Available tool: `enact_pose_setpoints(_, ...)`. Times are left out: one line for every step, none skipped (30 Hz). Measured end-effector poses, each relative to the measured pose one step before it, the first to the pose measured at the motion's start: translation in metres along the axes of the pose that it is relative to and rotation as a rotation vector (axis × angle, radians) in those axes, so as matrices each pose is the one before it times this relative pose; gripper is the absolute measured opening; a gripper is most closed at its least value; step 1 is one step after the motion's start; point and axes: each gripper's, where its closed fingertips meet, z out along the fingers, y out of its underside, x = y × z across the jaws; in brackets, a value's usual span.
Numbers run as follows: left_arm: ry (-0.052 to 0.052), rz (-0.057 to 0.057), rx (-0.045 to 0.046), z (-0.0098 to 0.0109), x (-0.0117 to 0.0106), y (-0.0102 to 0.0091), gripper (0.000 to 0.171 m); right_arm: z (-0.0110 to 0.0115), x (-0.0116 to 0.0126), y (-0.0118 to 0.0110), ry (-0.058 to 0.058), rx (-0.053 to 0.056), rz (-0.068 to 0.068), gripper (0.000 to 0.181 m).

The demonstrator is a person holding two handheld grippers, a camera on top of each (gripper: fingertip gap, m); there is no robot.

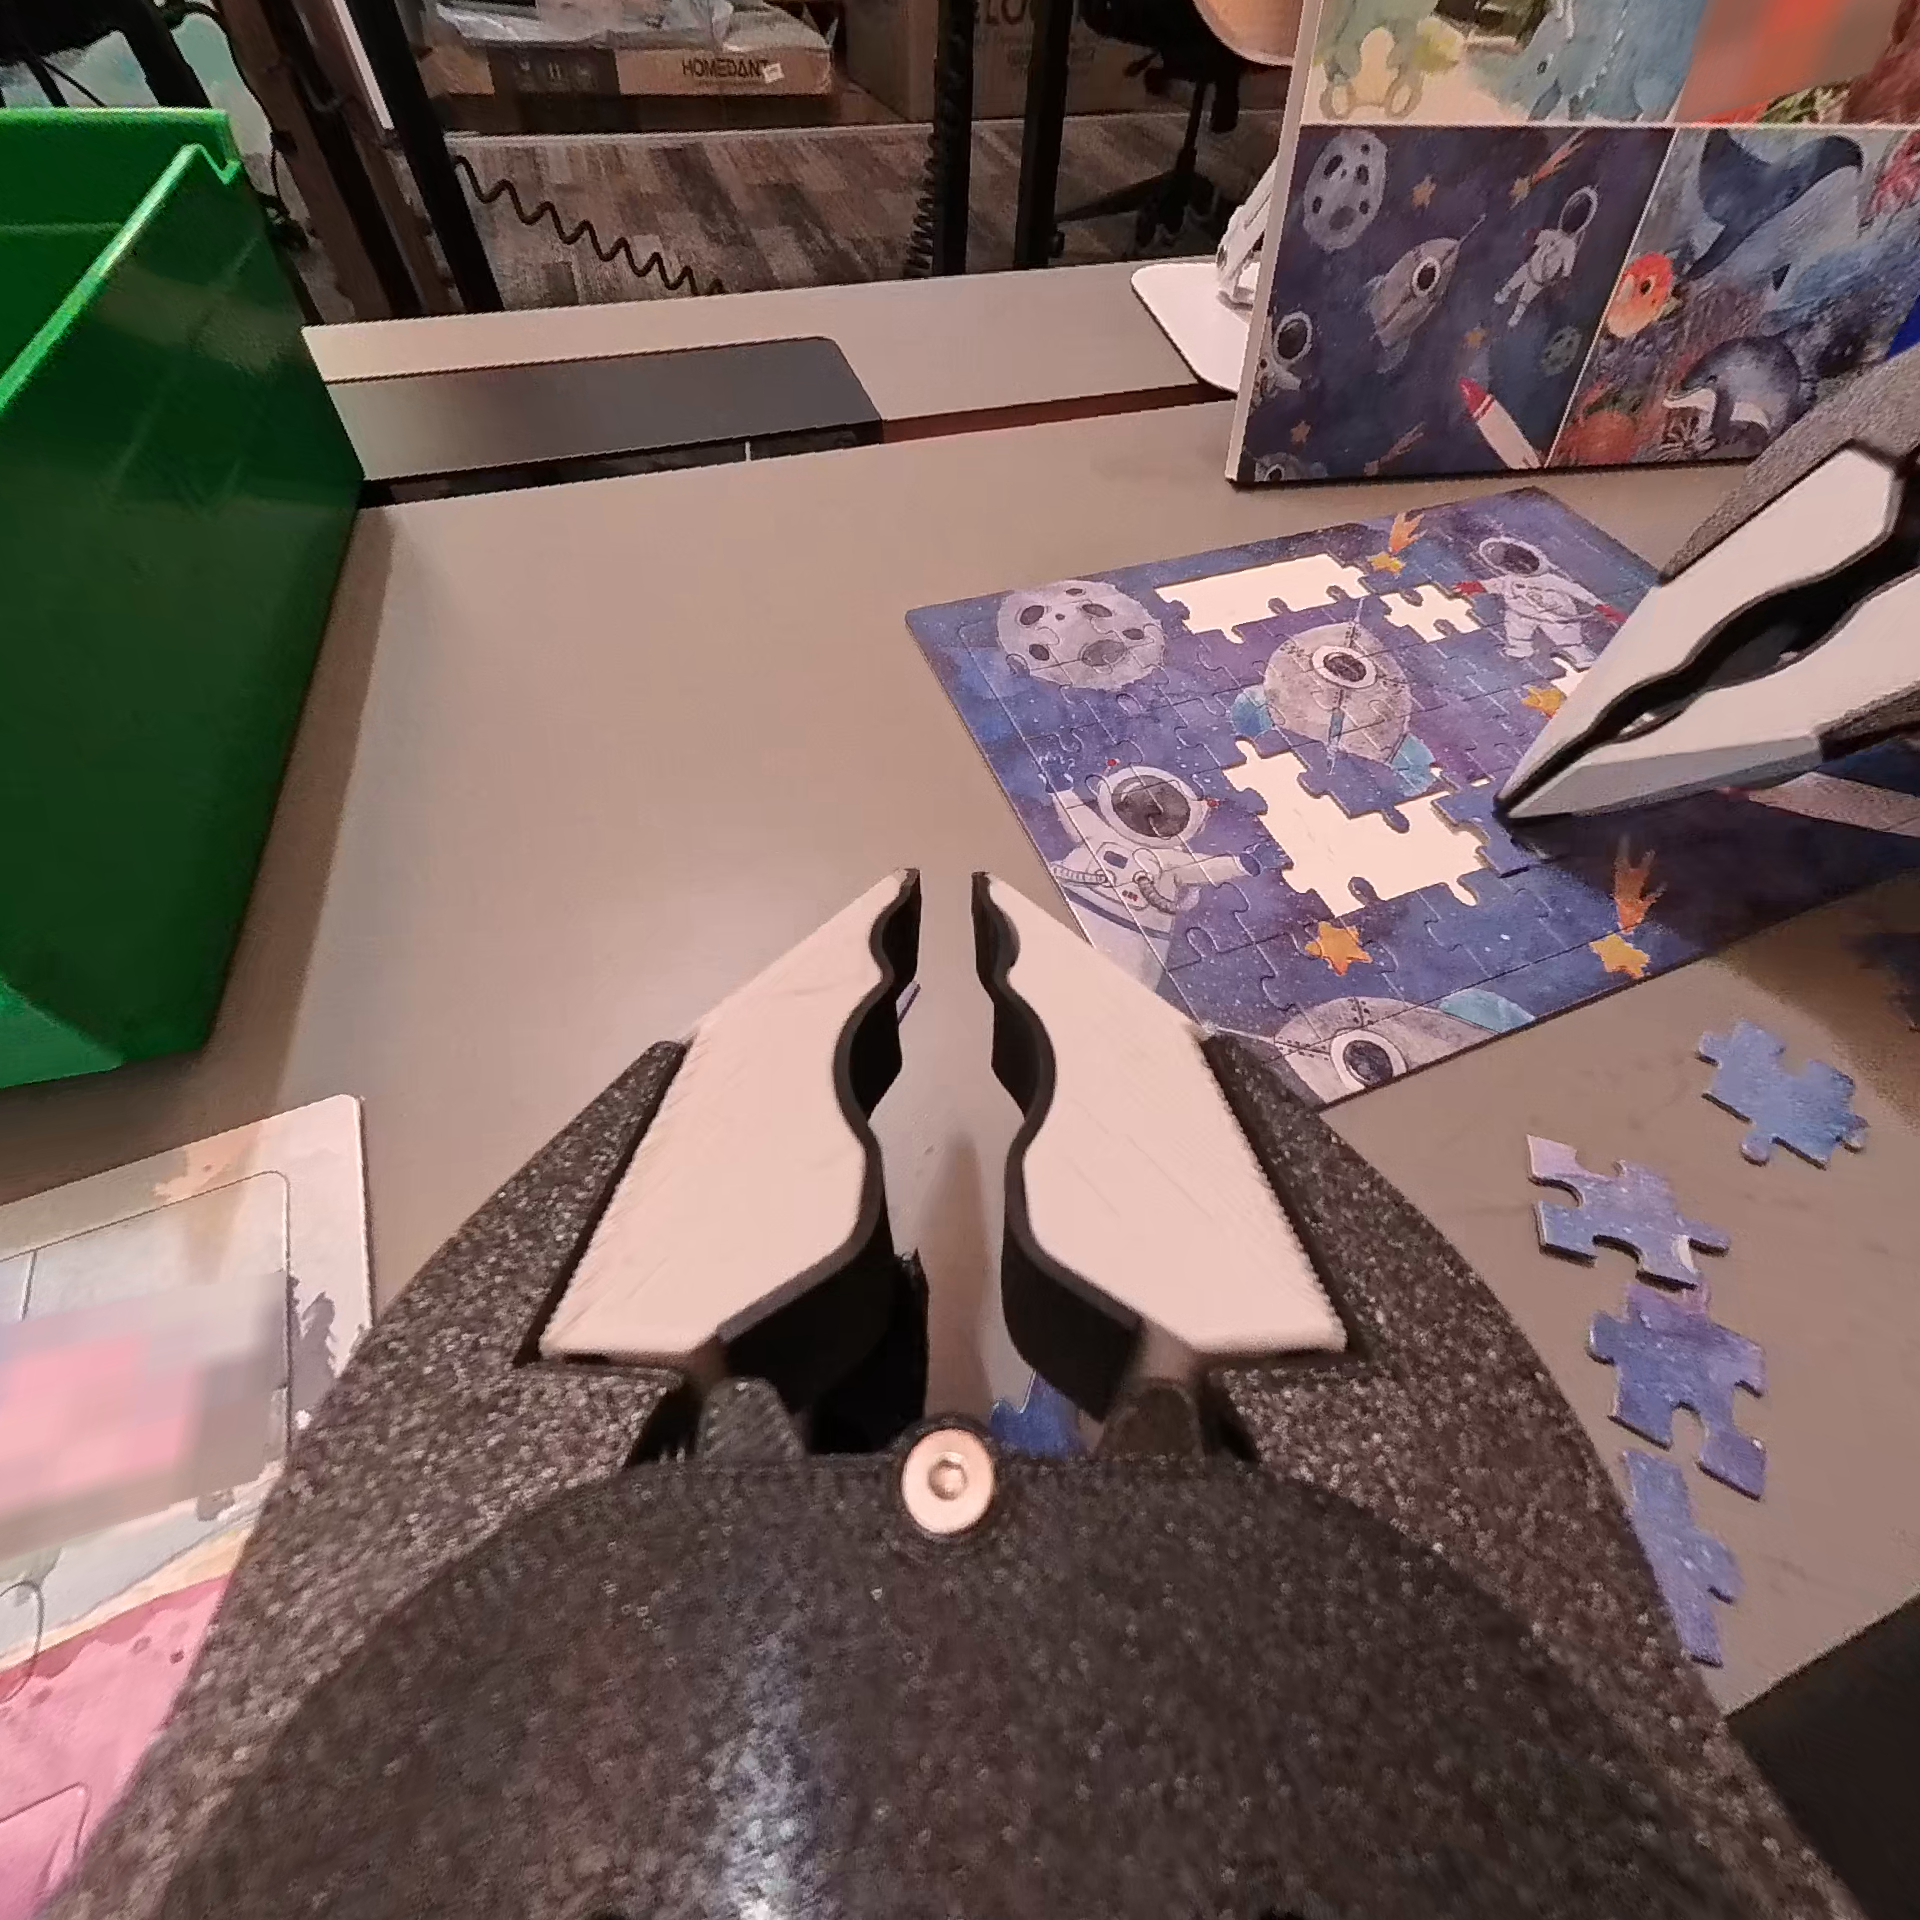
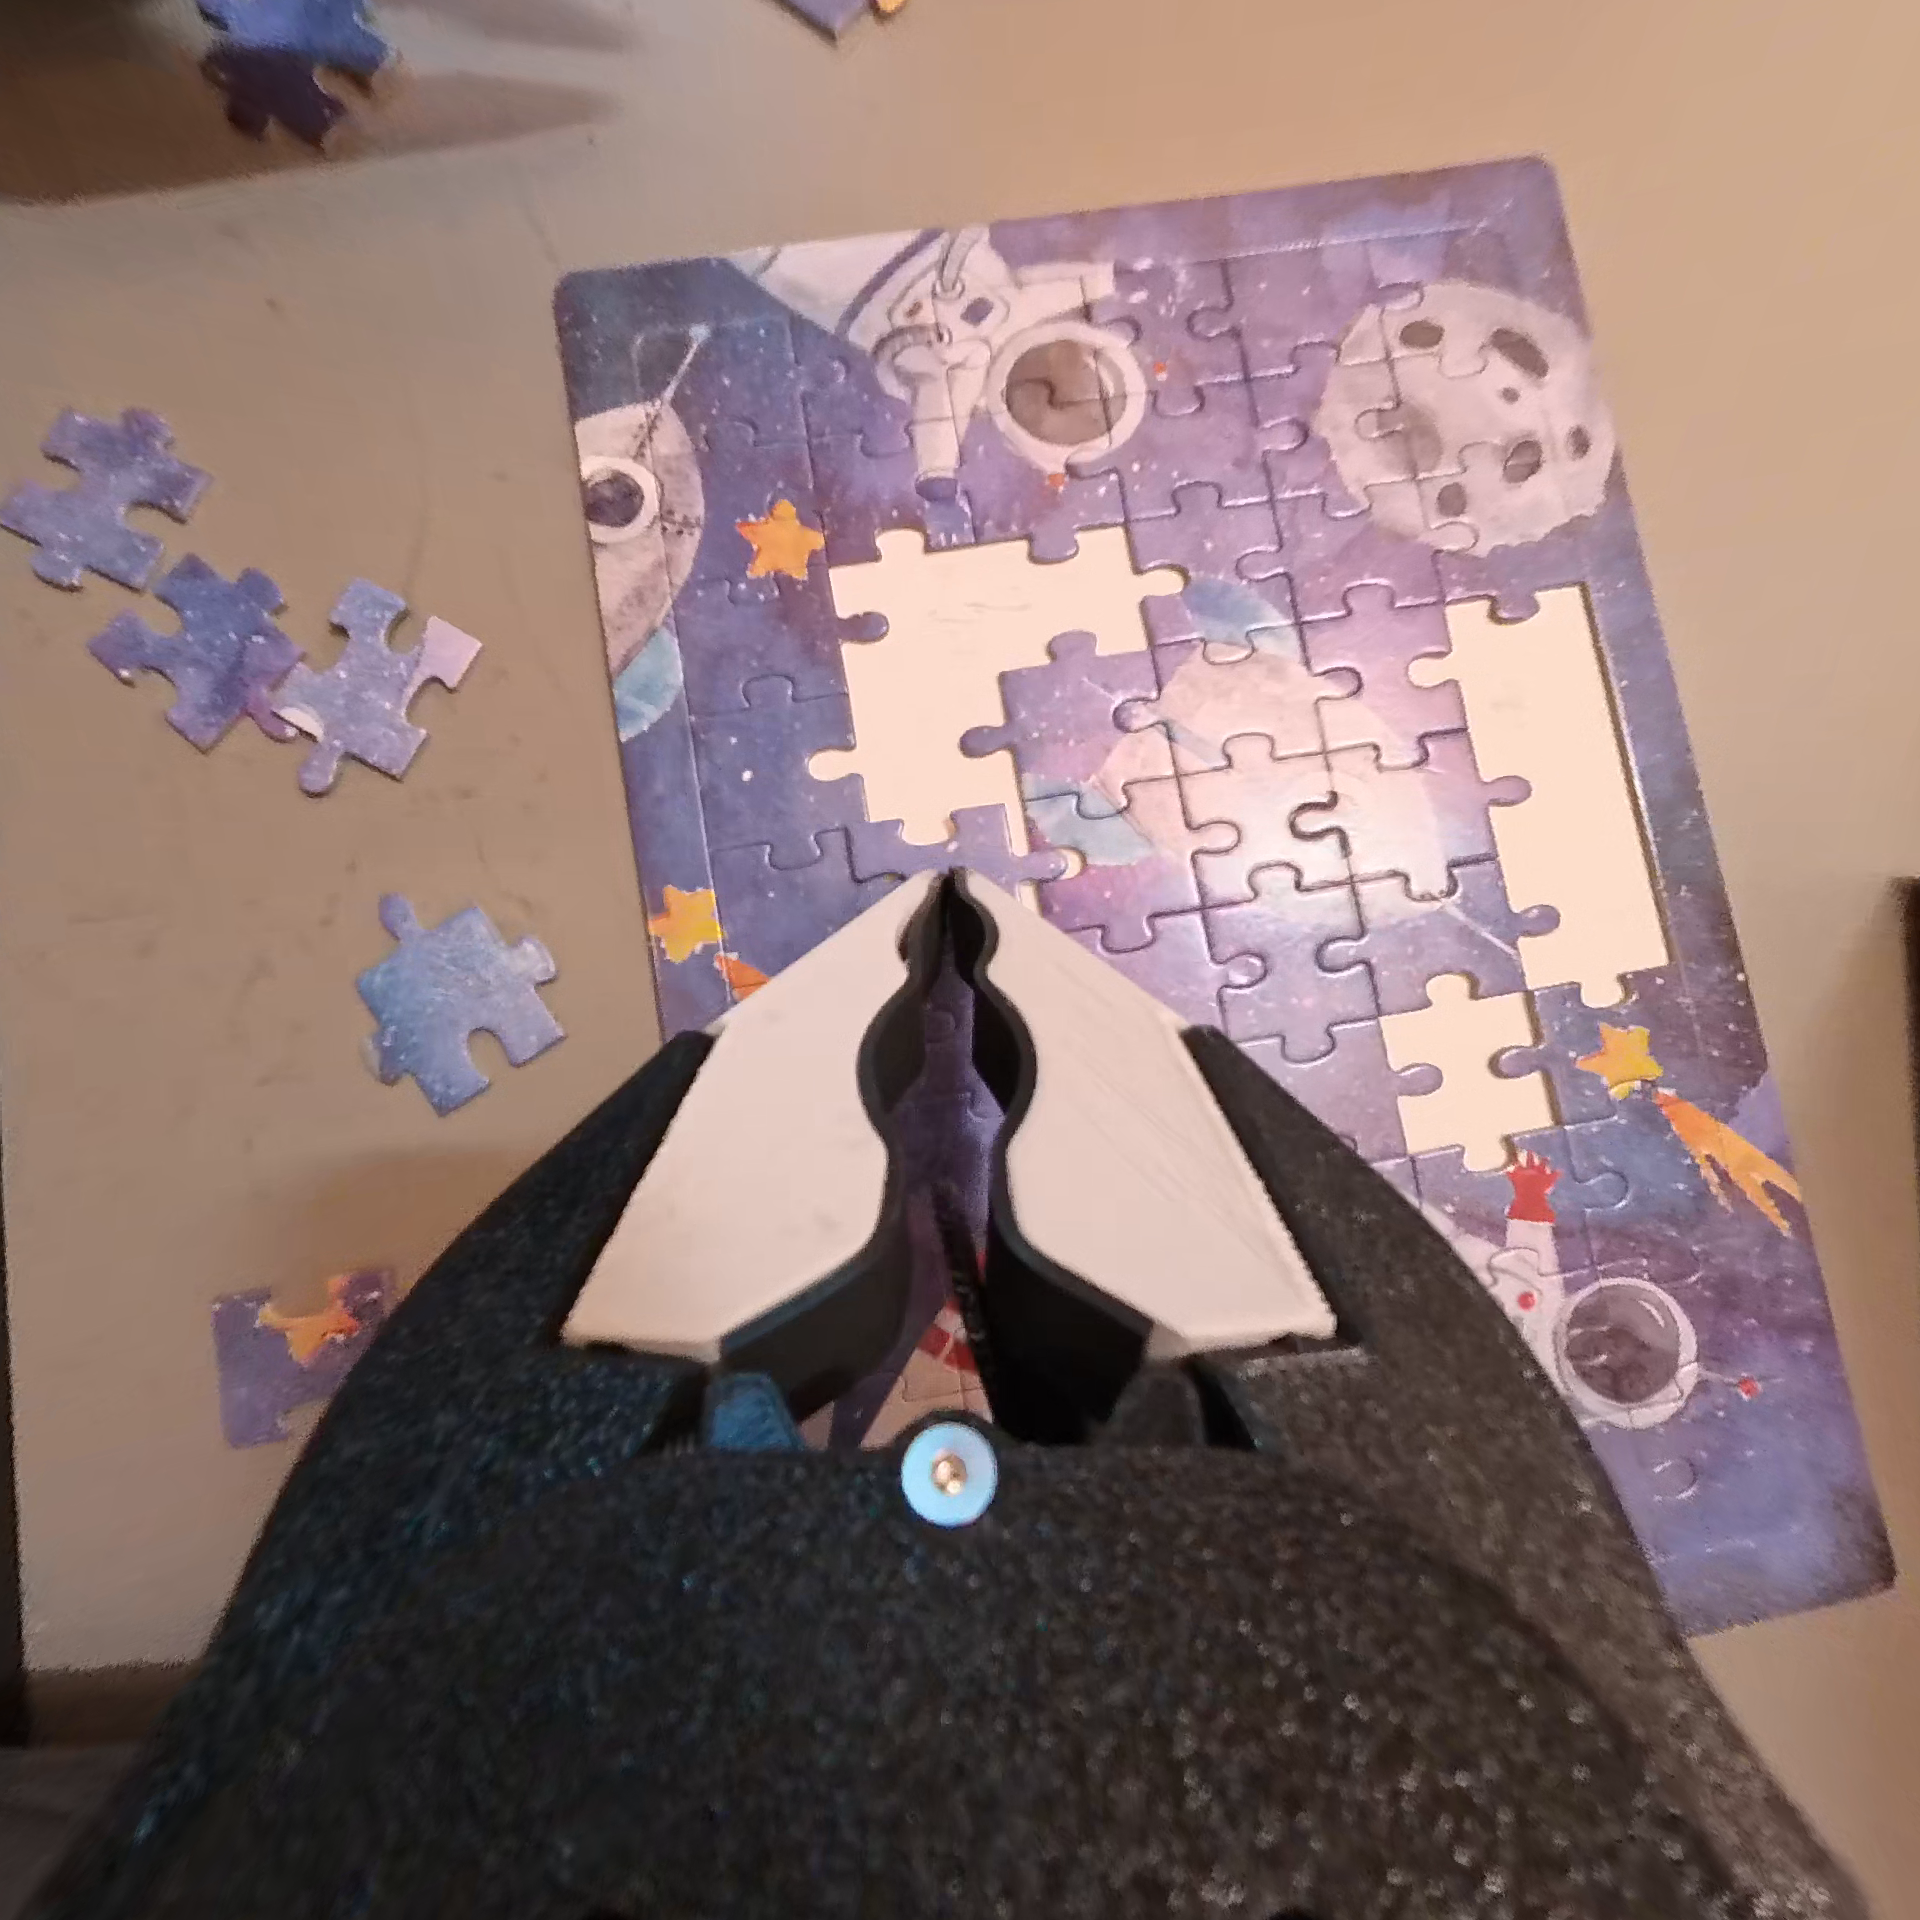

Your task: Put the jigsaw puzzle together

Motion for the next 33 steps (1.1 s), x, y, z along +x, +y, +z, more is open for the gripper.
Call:
enact_pose_setpoints(0.0025,-0.0009,-0.00391,0.00038,0.00035,0.00069,0.010,0.00004,0.00157,0.00088,-0.0001,0.0029,0.0065,0.000)
enact_pose_setpoints(0.0033,-0.0010,-0.00248,0.00019,0.00038,0.00050,0.010,-0.00001,0.00076,-0.00012,-0.0070,0.0075,0.0073,0.000)
enact_pose_setpoints(0.0021,-0.0012,0.00012,-0.00016,0.00024,0.00005,0.010,0.00024,0.00175,0.00049,0.0004,0.0042,0.0057,0.000)
enact_pose_setpoints(0.0021,-0.0016,0.00169,-0.00026,0.00014,-0.00019,0.010,0.00005,-0.00021,-0.00019,-0.0104,0.0086,0.0045,0.000)
enact_pose_setpoints(0.0028,-0.0020,-0.00033,-0.00007,0.00035,0.00017,0.010,-0.00007,-0.00004,0.00008,-0.0075,0.0058,0.0042,0.000)
enact_pose_setpoints(0.0021,-0.0016,-0.00092,0.00005,0.00013,0.00017,0.010,-0.00006,-0.00005,0.00000,-0.0045,0.0040,0.0017,0.000)
enact_pose_setpoints(0.0005,-0.0007,0.00046,-0.00005,0.00003,-0.00014,0.010,0.00021,0.00003,-0.00005,-0.0020,0.0019,0.0004,0.000)
enact_pose_setpoints(0.0009,-0.0004,-0.00013,0.00003,0.00014,0.00011,0.010,0.00005,-0.00001,-0.00002,-0.0012,-0.0008,0.0014,0.000)
enact_pose_setpoints(0.0016,-0.0002,-0.00199,0.00015,0.00022,0.00037,0.010,0.00003,-0.00003,0.00006,0.0008,-0.0017,-0.0019,0.000)
enact_pose_setpoints(0.0005,0.0006,-0.00173,0.00021,0.00010,0.00032,0.010,0.00012,-0.00001,-0.00004,0.0040,-0.0016,-0.0064,0.000)
enact_pose_setpoints(-0.0001,0.0012,-0.00121,0.00017,0.00011,0.00018,0.010,0.00011,-0.00001,-0.00012,0.0075,-0.0032,-0.0110,0.000)
enact_pose_setpoints(0.0002,0.0013,-0.00102,0.00010,0.00020,0.00019,0.010,-0.00009,0.00003,0.00006,0.0099,-0.0062,-0.0147,0.000)
enact_pose_setpoints(-0.0007,0.0011,0.00002,0.00005,-0.00008,-0.00002,0.010,-0.00002,0.00005,-0.00006,0.0111,-0.0071,-0.0148,0.000)
enact_pose_setpoints(-0.0009,0.0002,0.00049,0.00003,-0.00014,-0.00007,0.010,0.00000,0.00011,-0.00012,0.0114,-0.0077,-0.0125,0.000)
enact_pose_setpoints(-0.0002,-0.0009,0.00019,-0.00007,-0.00014,0.00000,0.010,-0.00010,0.00006,-0.00007,0.0100,-0.0069,-0.0093,0.000)
enact_pose_setpoints(0.0010,-0.0012,-0.00032,0.00009,-0.00005,0.00009,0.010,-0.00008,-0.00001,0.00000,0.0069,-0.0048,-0.0060,0.000)
enact_pose_setpoints(0.0008,-0.0006,-0.00144,0.00014,0.00015,0.00020,0.010,-0.00034,-0.00006,-0.00024,0.0043,-0.0016,-0.0012,0.000)
enact_pose_setpoints(-0.0003,0.0005,-0.00027,0.00007,0.00000,0.00011,0.010,-0.00086,0.00005,-0.00068,0.0032,0.0021,0.0006,0.001)
enact_pose_setpoints(-0.0012,0.0011,0.00103,-0.00008,-0.00007,-0.00017,0.010,-0.00196,0.00147,-0.00109,0.0091,0.0076,0.0024,0.008)
enact_pose_setpoints(-0.0001,0.0006,-0.00022,0.00007,0.00003,0.00011,0.010,-0.00266,0.00249,-0.00106,0.0113,0.0082,0.0072,0.013)
enact_pose_setpoints(0.0003,0.0001,-0.00025,-0.00010,0.00009,0.00007,0.010,-0.00251,0.00074,-0.00093,-0.0025,0.0091,0.0115,0.019)
enact_pose_setpoints(0.0001,-0.0002,0.00004,0.00008,-0.00002,-0.00004,0.010,-0.00197,-0.00094,-0.00056,-0.0125,0.0086,0.0140,0.026)
enact_pose_setpoints(0.0004,-0.0002,-0.00069,0.00012,0.00011,0.00013,0.010,-0.00057,-0.00130,0.00096,-0.0134,-0.0002,0.0108,0.029)
enact_pose_setpoints(0.0003,0.0002,-0.00128,0.00007,0.00006,0.00022,0.010,0.00046,-0.00109,0.00188,-0.0082,-0.0070,0.0044,0.033)
enact_pose_setpoints(0.0004,0.0008,-0.00088,0.00019,0.00012,0.00024,0.010,0.00118,-0.00066,0.00170,-0.0036,-0.0057,0.0012,0.035)
enact_pose_setpoints(0.0001,0.0009,0.00005,-0.00003,0.00008,0.00002,0.010,0.00159,-0.00090,0.00158,-0.0057,-0.0070,0.0013,0.036)
enact_pose_setpoints(-0.0003,-0.0001,0.00093,-0.00006,0.00002,-0.00018,0.010,0.00170,-0.00064,0.00142,-0.0060,-0.0060,0.0043,0.038)
enact_pose_setpoints(0.0006,-0.0010,0.00008,-0.00004,-0.00003,0.00011,0.010,0.00182,-0.00028,0.00120,-0.0050,-0.0046,0.0073,0.039)
enact_pose_setpoints(0.0012,-0.0012,-0.00073,-0.00002,0.00002,0.00018,0.010,0.00177,-0.00037,0.00143,-0.0069,-0.0050,0.0072,0.039)
enact_pose_setpoints(0.0010,-0.0010,-0.00076,0.00002,0.00006,0.00017,0.010,0.00057,-0.00006,-0.00108,-0.0083,0.0105,0.0111,0.038)
enact_pose_setpoints(0.0009,-0.0003,-0.00058,0.00012,0.00018,0.00012,0.010,0.00031,0.00002,0.00038,-0.0071,0.0004,0.0084,0.038)
enact_pose_setpoints(-0.0003,0.0006,-0.00011,-0.00004,0.00005,0.00004,0.010,-0.00016,0.00002,0.00020,-0.0038,-0.0004,0.0033,0.038)
enact_pose_setpoints(-0.0001,0.0010,0.00000,0.00004,0.00000,-0.00001,0.010,-0.00006,0.00018,0.00007,0.0007,0.0000,-0.0007,0.037)
